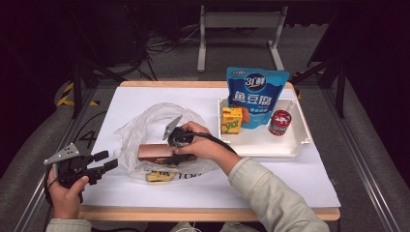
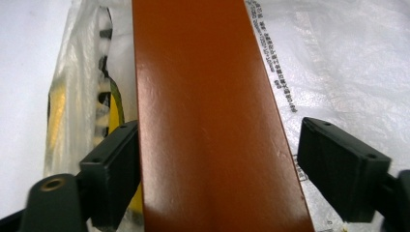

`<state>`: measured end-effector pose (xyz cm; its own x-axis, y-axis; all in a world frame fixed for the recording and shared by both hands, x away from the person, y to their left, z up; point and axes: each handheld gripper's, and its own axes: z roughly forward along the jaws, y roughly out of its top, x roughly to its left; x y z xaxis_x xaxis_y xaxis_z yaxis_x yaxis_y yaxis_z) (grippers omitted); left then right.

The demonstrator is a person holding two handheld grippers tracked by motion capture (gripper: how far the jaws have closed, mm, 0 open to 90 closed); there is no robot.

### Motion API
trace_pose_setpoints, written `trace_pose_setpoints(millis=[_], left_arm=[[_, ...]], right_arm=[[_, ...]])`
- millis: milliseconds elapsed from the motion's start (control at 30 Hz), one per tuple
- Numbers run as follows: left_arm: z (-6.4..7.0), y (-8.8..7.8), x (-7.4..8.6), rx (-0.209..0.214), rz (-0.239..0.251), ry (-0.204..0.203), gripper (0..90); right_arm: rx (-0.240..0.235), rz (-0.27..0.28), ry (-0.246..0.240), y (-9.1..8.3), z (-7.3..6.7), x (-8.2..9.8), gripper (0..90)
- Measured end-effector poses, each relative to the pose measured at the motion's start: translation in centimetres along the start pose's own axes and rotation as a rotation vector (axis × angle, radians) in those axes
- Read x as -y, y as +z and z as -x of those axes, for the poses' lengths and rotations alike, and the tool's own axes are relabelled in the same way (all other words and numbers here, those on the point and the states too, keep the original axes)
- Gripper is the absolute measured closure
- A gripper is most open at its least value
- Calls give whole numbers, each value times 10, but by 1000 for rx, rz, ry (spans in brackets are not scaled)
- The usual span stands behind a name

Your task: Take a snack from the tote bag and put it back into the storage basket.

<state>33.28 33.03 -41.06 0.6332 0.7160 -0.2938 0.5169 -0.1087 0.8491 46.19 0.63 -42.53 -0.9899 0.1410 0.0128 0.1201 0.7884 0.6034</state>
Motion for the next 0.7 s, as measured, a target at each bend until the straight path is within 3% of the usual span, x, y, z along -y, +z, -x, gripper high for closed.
trace_pose_setpoints(millis=[200, 333, 700], left_arm=[[0, 0, 0, 0, 0, 1, 369], [0, 0, 0, 0, 0, 0, 369], [0, 0, 0, 0, 0, 1, 369]], right_arm=[[-3, -20, -37, 1, 1, 1, 260], [-2, -25, -42, 2, 2, 1, 265], [-16, -44, -76, 0, 1, -2, 381]])
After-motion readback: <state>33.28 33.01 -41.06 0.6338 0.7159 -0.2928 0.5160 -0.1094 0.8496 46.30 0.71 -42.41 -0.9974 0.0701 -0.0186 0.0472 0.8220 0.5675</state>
